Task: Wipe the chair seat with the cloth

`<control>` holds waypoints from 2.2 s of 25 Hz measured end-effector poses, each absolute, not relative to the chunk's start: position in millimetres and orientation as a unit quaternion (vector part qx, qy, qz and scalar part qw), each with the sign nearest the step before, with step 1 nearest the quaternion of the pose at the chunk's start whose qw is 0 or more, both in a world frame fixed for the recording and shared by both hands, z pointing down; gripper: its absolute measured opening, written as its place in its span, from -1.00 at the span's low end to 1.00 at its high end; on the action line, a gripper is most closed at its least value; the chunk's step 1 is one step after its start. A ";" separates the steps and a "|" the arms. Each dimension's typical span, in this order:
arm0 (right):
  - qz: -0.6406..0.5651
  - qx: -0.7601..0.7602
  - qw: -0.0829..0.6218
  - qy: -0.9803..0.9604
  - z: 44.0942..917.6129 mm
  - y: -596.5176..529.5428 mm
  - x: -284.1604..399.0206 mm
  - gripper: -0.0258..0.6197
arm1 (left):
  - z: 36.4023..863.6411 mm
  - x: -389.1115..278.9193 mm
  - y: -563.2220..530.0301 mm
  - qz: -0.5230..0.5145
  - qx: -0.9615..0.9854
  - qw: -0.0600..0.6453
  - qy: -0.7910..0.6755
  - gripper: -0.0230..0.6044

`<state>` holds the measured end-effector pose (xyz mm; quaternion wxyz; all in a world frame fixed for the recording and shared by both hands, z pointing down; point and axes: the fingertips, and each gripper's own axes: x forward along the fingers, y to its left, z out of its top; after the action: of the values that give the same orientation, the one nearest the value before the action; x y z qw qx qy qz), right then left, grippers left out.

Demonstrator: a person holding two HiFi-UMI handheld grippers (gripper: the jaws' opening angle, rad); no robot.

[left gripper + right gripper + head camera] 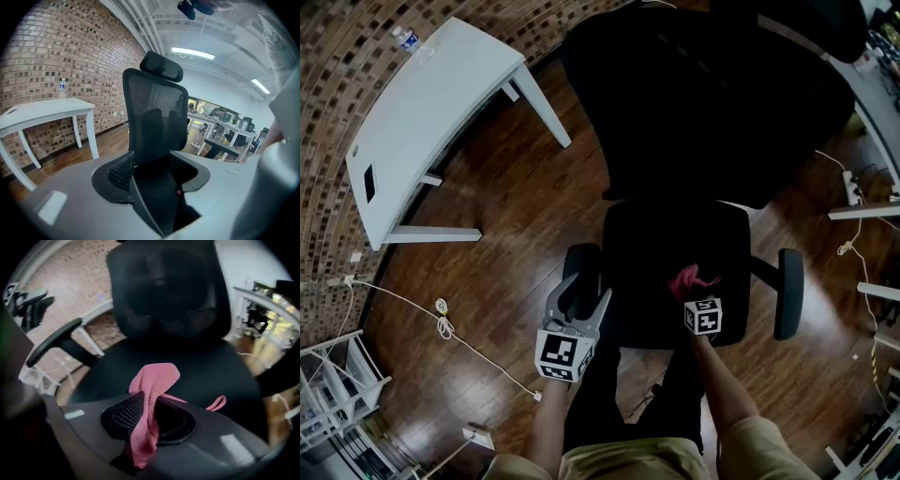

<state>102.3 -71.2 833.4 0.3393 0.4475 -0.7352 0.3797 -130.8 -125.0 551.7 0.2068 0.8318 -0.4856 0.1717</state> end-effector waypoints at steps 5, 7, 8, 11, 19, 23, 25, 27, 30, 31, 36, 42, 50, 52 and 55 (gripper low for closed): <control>0.438 0.311 0.214 -0.816 805.5 -30.8 -122.7 -0.69 | 545.6 -150.8 -124.2 0.181 0.823 0.206 -0.498 -0.21; 0.449 0.301 0.207 -0.815 806.0 -21.7 -160.0 -0.68 | 545.7 -156.3 -123.8 0.187 0.822 0.205 -0.497 -0.21; 0.445 0.301 0.209 -0.817 808.7 -20.2 -165.1 -0.68 | 546.6 -157.6 -122.9 0.191 0.822 0.204 -0.496 -0.21; 0.401 0.305 0.234 -0.831 817.4 -23.2 -137.8 -0.68 | 548.4 -153.6 -118.5 0.197 0.823 0.205 -0.492 -0.21; 0.347 0.488 0.387 -0.701 841.2 -45.2 184.7 -0.68 | 550.4 -112.9 -122.1 0.180 0.837 0.209 -0.472 -0.21; 0.314 0.533 0.449 -0.644 824.7 -41.1 274.2 -0.68 | 556.6 -104.9 -121.4 0.176 0.840 0.215 -0.466 -0.21; 0.312 0.553 0.456 -0.624 818.9 -40.1 291.5 -0.68 | 560.4 -103.3 -119.0 0.177 0.839 0.219 -0.467 -0.21; 0.324 0.579 0.445 -0.602 817.0 -39.8 299.3 -0.68 | 560.5 -100.9 -118.6 0.179 0.839 0.218 -0.465 -0.21; 0.387 0.580 0.391 -0.601 823.9 -38.8 266.6 -0.69 | 554.9 -104.7 -120.0 0.174 0.839 0.215 -0.469 -0.21; 0.411 0.549 0.368 -0.628 828.8 -38.4 231.9 -0.68 | 551.9 -109.0 -120.9 0.168 0.836 0.217 -0.475 -0.21; 0.456 0.336 0.260 -0.782 818.5 -16.8 -13.2 -0.68 | 543.4 -123.4 -125.8 0.152 0.825 0.224 -0.496 -0.21; 0.470 0.250 0.245 -0.810 810.9 29.3 -139.5 -0.68 | 533.9 -123.1 -117.3 0.171 0.831 0.214 -0.484 -0.21; 0.405 0.448 0.354 -0.715 844.4 24.3 136.7 -0.68 | 540.6 -108.1 -111.7 0.190 0.838 0.201 -0.470 -0.21; 0.373 0.485 0.364 -0.702 837.9 17.3 208.5 -0.68 | 542.6 -95.1 -111.9 0.196 0.843 0.193 -0.462 -0.21; 0.355 0.525 0.380 -0.674 823.7 10.3 274.2 -0.68 | 544.3 -79.2 -109.2 0.183 0.848 0.202 -0.455 -0.21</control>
<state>274.2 10.3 823.7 0.3796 0.5249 -0.6738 0.3554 -79.2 -109.2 544.3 0.2020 0.8477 -0.4549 0.1832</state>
